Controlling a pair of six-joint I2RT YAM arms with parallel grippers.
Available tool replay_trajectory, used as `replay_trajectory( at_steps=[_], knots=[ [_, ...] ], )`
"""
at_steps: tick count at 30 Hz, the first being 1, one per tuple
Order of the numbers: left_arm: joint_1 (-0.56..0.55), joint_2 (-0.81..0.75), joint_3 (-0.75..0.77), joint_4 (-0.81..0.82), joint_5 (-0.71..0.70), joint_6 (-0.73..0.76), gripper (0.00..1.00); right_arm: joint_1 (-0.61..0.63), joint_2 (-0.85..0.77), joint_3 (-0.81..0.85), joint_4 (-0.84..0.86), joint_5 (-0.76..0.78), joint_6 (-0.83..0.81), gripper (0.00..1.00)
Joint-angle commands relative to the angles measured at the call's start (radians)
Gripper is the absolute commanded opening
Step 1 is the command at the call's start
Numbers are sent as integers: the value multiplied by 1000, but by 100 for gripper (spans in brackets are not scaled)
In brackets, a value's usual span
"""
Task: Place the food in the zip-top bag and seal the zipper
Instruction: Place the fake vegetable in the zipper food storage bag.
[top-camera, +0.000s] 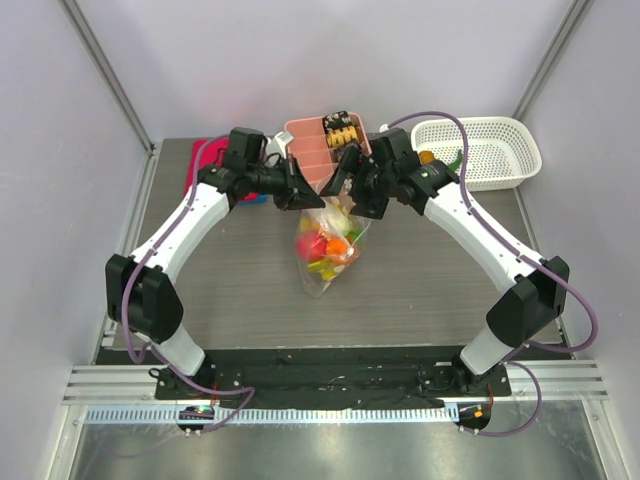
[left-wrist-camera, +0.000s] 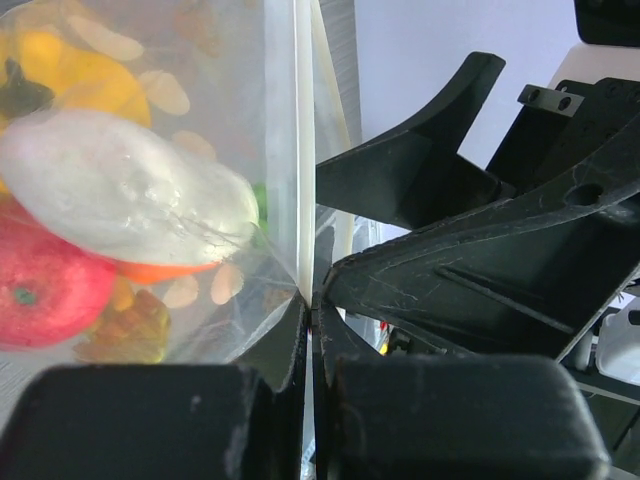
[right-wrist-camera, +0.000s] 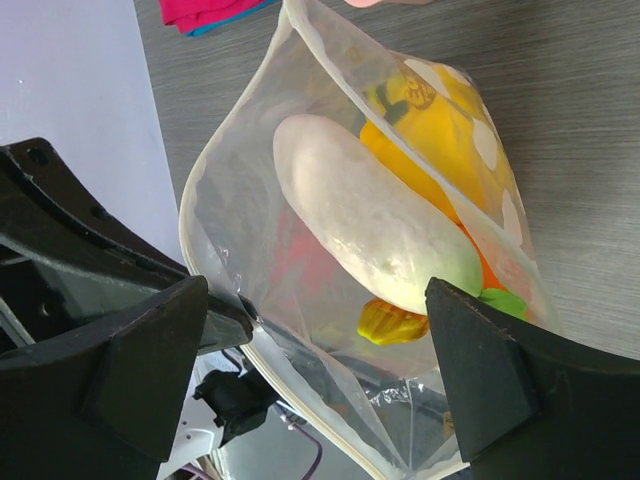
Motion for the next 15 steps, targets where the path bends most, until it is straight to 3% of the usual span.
replay_trajectory(
  at_steps=[1, 5, 10, 11, 15],
  knots=[
    [20, -46, -2, 48, 51, -10, 0, -3, -57, 17, 46, -77, -81, 94],
    [41, -55, -2, 37, 63, 0, 0, -117, -71, 29, 54, -197, -179, 91],
    [46, -66, 27, -30, 47, 81, 0, -434, 8, 92, 166, -490, -302, 87],
    [46, -69, 32, -41, 34, 97, 0, -516, 27, 119, 163, -495, -396, 86],
    [46, -67, 41, -64, 24, 120, 0, -620, 133, 244, 144, -362, -694, 83]
  ],
)
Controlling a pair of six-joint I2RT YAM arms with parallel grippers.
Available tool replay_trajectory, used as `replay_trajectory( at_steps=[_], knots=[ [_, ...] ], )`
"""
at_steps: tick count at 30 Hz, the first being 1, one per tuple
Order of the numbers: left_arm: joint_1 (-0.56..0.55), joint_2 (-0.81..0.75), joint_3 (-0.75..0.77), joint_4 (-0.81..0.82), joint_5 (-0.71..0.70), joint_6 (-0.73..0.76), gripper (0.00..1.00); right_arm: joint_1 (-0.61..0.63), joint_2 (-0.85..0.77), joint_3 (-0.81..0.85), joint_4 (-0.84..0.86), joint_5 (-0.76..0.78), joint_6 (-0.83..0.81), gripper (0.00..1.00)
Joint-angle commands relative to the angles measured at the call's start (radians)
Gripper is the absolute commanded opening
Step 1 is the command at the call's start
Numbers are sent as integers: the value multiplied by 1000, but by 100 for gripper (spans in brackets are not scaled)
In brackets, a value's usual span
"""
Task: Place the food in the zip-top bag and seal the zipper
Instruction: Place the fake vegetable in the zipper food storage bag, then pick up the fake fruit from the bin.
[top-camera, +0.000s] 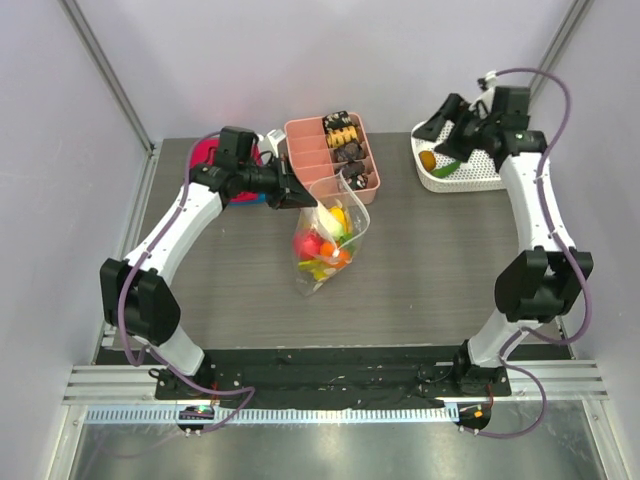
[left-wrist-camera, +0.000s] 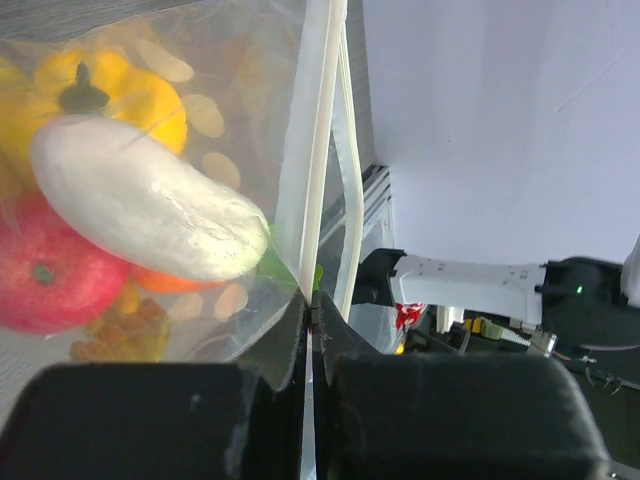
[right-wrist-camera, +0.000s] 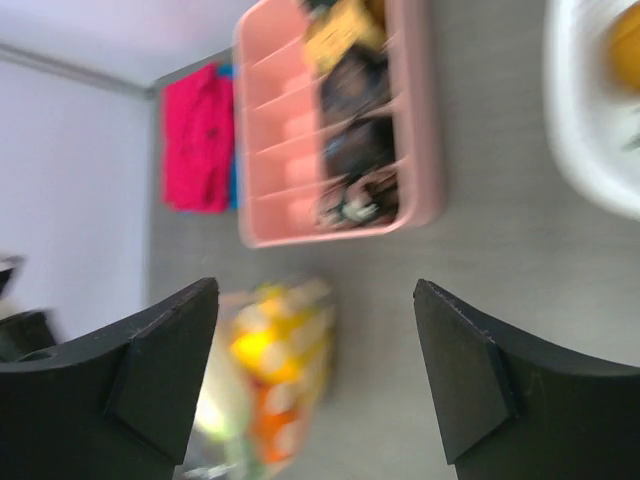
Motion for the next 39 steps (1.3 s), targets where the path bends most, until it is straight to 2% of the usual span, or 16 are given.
replay_trajectory(
  at_steps=[1, 3, 6, 7, 9, 18, 30, 35, 39],
  knots=[
    [3, -44, 41, -19, 8, 45, 0, -55, 108, 120, 44, 75, -375, 82],
    [3, -35, 44, -17, 9, 33, 0, -72, 165, 163, 62, 154, -469, 80],
    [3, -31, 53, -21, 8, 28, 0, -110, 307, 235, 90, 228, -486, 75],
    [1, -33, 55, -19, 6, 30, 0, -119, 343, 261, 91, 237, -486, 69],
    [1, -33, 55, -24, 3, 30, 0, -132, 446, 341, 91, 278, -486, 65],
    [3, -12, 53, -34, 0, 27, 0, -136, 705, 522, 152, 271, -463, 63],
    [3, -2, 45, -45, -8, 35, 0, -132, 791, 539, 225, 208, -381, 70],
    [3, 5, 44, -54, -12, 45, 0, -127, 793, 505, 225, 211, -375, 70],
    [3, 8, 39, -54, -12, 47, 0, -120, 788, 467, 223, 229, -389, 73]
  ],
)
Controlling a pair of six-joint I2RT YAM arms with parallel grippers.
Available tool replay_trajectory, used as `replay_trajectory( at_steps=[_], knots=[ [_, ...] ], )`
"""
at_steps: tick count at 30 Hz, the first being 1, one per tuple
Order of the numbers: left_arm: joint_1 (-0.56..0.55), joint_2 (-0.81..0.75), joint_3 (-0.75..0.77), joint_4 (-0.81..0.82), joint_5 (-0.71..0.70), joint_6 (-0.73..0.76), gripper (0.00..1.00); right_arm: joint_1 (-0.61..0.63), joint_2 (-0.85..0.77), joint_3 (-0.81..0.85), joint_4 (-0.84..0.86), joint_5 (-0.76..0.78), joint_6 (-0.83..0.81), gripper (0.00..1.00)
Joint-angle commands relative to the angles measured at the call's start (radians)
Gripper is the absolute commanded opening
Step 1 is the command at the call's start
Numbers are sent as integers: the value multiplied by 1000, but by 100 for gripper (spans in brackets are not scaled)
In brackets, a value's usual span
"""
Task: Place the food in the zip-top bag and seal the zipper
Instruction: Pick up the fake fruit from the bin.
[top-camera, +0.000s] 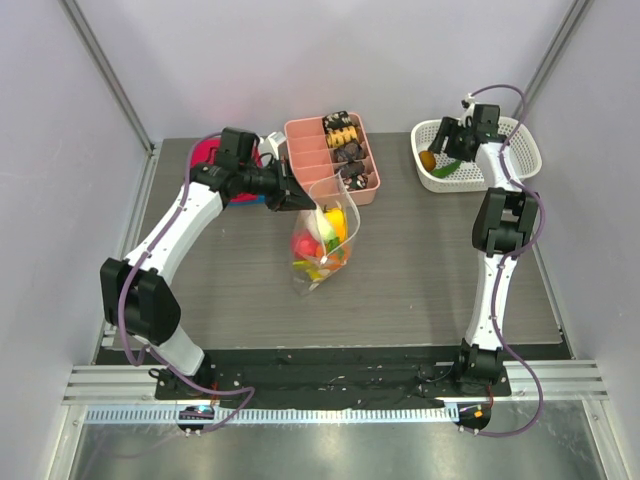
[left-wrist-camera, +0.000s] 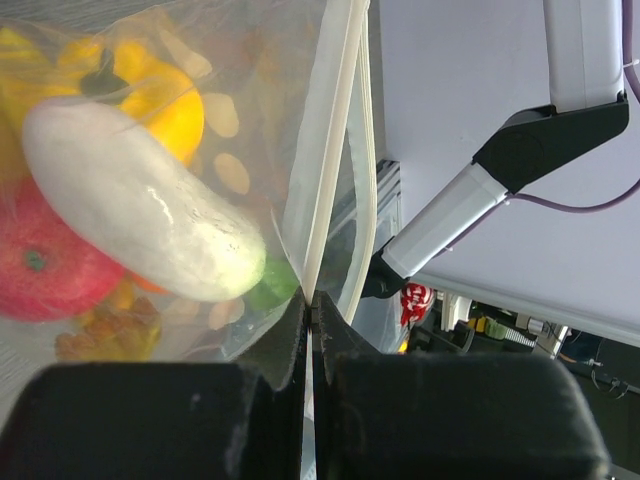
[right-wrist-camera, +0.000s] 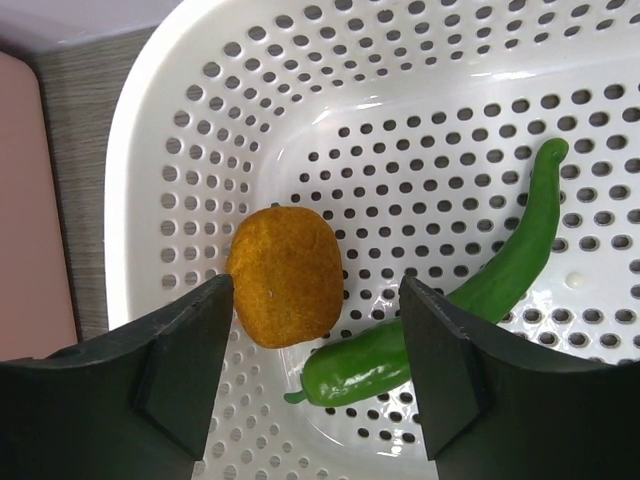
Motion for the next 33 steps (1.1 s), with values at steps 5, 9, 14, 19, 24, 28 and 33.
replay_trajectory(
  at_steps=[5, 9, 14, 19, 24, 28, 33],
  knots=[
    [3, 8, 36, -2, 6, 20, 0, 16, 4, -48, 30, 26, -33, 74],
    [1, 8, 41, -2, 7, 19, 0, 22, 6, -57, 17, 23, -51, 75],
    [3, 2, 47, -3, 10, 17, 0, 36, 12, -54, 11, 34, -82, 76],
    [1, -7, 61, -6, 10, 19, 0, 36, 43, -8, 14, 43, -93, 73],
    [3, -13, 65, -26, -1, 30, 0, 34, 31, -2, 20, 69, -97, 51],
    [3, -22, 73, -29, -14, 34, 0, 11, -18, -8, 20, 106, -108, 28],
    [3, -33, 108, -58, -56, 59, 0, -30, -109, 24, 28, 111, -119, 1]
  ],
)
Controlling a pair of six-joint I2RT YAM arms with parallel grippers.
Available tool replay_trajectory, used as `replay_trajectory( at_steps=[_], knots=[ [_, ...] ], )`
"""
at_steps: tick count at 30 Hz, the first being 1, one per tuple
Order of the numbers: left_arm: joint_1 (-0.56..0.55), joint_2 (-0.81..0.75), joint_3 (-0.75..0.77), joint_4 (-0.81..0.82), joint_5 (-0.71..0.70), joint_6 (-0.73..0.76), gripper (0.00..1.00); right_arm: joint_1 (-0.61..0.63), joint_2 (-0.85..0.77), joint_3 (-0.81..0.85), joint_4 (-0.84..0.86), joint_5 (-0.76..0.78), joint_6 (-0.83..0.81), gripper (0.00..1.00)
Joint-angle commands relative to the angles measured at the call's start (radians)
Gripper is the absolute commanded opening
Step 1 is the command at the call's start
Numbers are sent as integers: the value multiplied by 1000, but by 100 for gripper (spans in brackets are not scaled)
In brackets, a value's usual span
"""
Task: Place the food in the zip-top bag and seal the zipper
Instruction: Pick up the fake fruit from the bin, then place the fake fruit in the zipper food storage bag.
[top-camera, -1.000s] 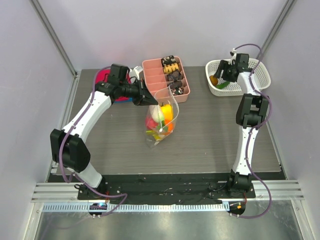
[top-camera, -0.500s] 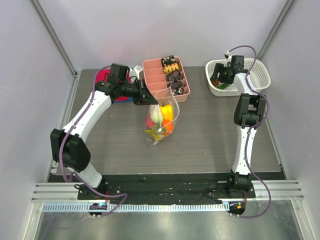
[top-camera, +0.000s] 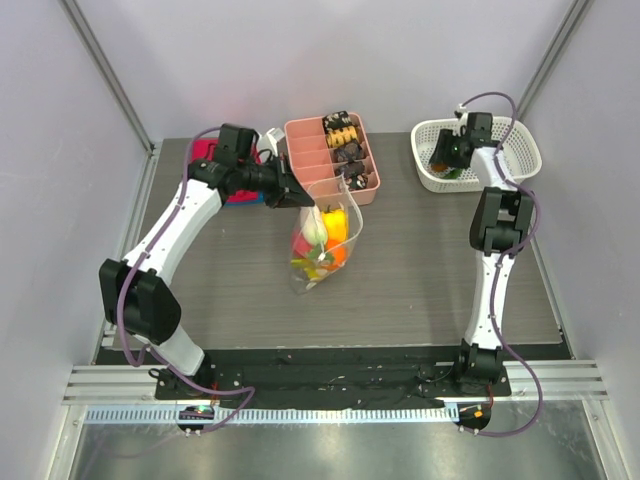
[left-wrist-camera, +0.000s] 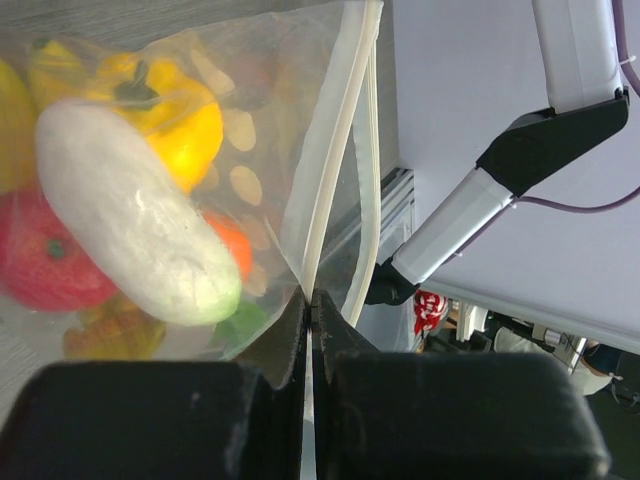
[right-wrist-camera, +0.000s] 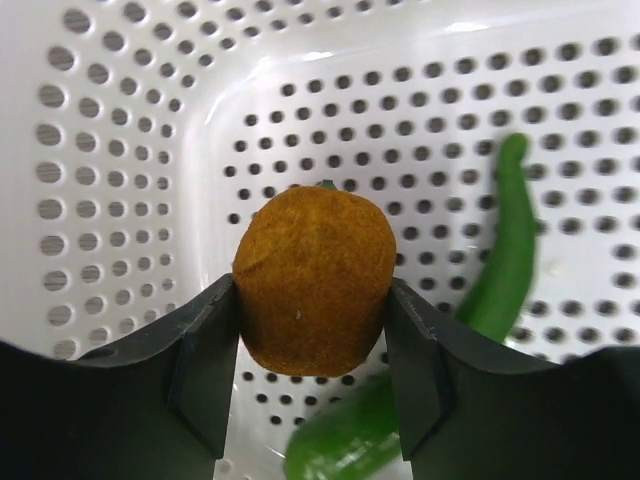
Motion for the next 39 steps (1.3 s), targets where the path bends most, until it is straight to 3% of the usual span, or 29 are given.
replay_trajectory(
  at_steps=[1, 3, 7, 12, 18, 22, 30, 32, 35, 36, 38, 39],
  knots=[
    [3, -38, 75, -26, -22, 43, 0, -47, -195, 59, 24, 5, -23, 1],
    [1, -38, 78, -30, -26, 45, 0, -56, -255, 19, 21, -51, -23, 1],
    [1, -31, 63, -33, -23, 48, 0, -45, -446, -111, 13, -325, 66, 1],
    [1, -16, 49, -16, -15, 36, 0, 89, -725, -330, 6, -460, 210, 1],
    [1, -8, 64, -10, -11, 26, 0, 323, -969, -540, 4, -438, 269, 2],
    [1, -12, 56, 2, -6, 19, 0, 483, -1015, -610, -37, -367, 287, 2],
    [0, -21, 43, 25, 3, 9, 0, 623, -1017, -713, -106, -249, 301, 2],
    [1, -21, 36, 31, 5, 6, 0, 637, -991, -703, -128, -227, 309, 5],
    [1, -22, 35, 31, 8, 9, 0, 643, -945, -680, -152, -174, 319, 20],
    [0, -21, 35, 31, 8, 11, 0, 643, -929, -661, -154, -157, 333, 30],
    [1, -18, 36, 31, 11, 9, 0, 645, -891, -607, -166, -122, 336, 35],
    [1, -18, 35, 31, 12, 8, 0, 648, -880, -589, -175, -109, 350, 42]
  ],
)
